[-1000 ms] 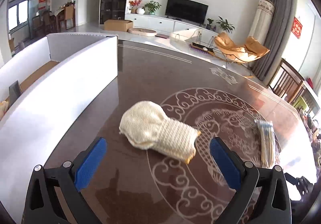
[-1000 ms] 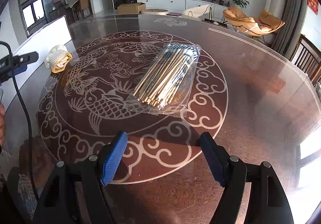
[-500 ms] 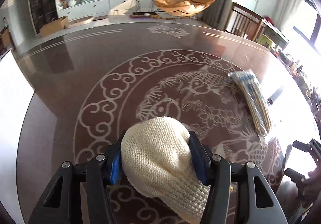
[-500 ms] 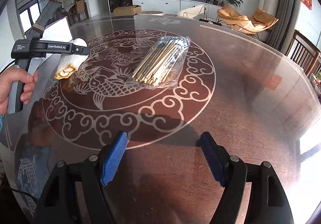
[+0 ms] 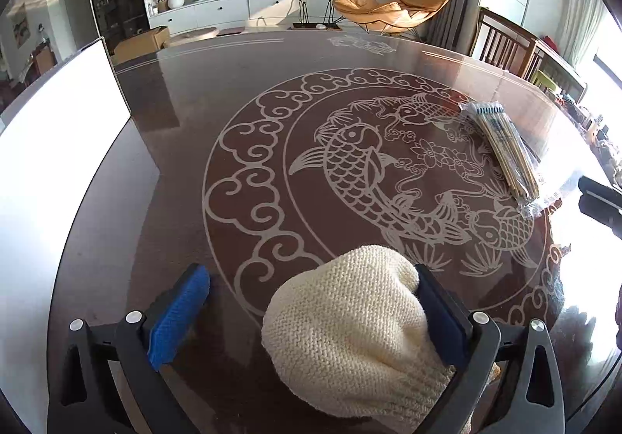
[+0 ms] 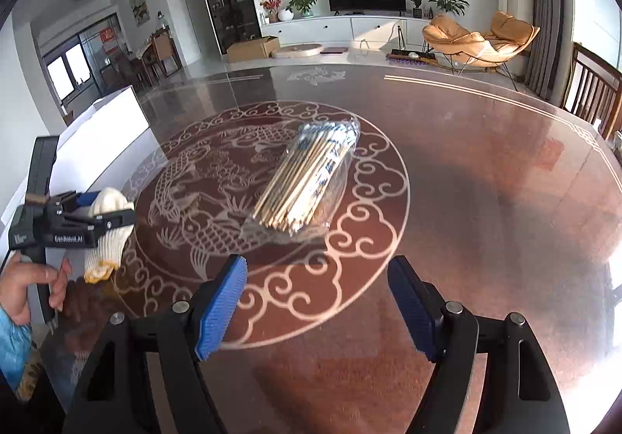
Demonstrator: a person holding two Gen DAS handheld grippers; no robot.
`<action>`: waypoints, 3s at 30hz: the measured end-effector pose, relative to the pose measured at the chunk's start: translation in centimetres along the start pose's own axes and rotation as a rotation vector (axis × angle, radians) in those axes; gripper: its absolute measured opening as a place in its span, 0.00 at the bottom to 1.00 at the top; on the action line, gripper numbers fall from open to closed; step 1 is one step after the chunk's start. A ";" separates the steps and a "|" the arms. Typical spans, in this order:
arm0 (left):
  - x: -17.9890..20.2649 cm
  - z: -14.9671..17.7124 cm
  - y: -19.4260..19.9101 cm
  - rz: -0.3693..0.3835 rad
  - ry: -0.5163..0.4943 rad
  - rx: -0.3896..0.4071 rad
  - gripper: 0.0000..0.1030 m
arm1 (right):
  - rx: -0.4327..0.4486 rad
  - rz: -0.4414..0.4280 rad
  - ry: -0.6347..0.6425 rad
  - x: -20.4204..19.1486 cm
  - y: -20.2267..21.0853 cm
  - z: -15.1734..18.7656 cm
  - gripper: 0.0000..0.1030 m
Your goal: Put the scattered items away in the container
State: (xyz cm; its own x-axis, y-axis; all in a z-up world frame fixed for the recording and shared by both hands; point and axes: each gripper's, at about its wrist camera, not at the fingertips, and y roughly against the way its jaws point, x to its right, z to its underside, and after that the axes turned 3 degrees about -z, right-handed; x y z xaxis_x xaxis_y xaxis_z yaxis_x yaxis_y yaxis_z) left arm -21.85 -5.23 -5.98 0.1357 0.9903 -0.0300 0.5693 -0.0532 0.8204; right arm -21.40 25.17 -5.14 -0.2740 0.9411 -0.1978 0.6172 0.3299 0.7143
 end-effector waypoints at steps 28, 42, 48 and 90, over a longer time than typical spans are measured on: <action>4.9 -1.7 -1.3 -0.043 0.019 -0.008 1.00 | -0.099 0.145 0.076 0.2 -1.1 3.3 0.77; 3.7 -0.2 -1.0 -0.033 0.021 0.010 1.00 | -0.100 0.150 0.070 0.7 -0.8 3.7 0.79; 3.7 -0.2 -1.0 -0.033 0.021 0.010 1.00 | -0.100 0.150 0.070 0.7 -0.8 3.7 0.79; 3.8 -0.1 -1.1 -0.034 0.021 0.010 1.00 | -0.101 0.150 0.070 0.7 -0.8 3.7 0.79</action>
State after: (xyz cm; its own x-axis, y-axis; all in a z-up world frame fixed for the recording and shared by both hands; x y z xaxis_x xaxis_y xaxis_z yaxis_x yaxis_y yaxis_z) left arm -22.08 -1.39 -6.95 0.0989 0.9941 -0.0453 0.5817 -0.0208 0.8131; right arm -19.34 25.89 -8.35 -0.2374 0.9706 -0.0396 0.5791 0.1741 0.7965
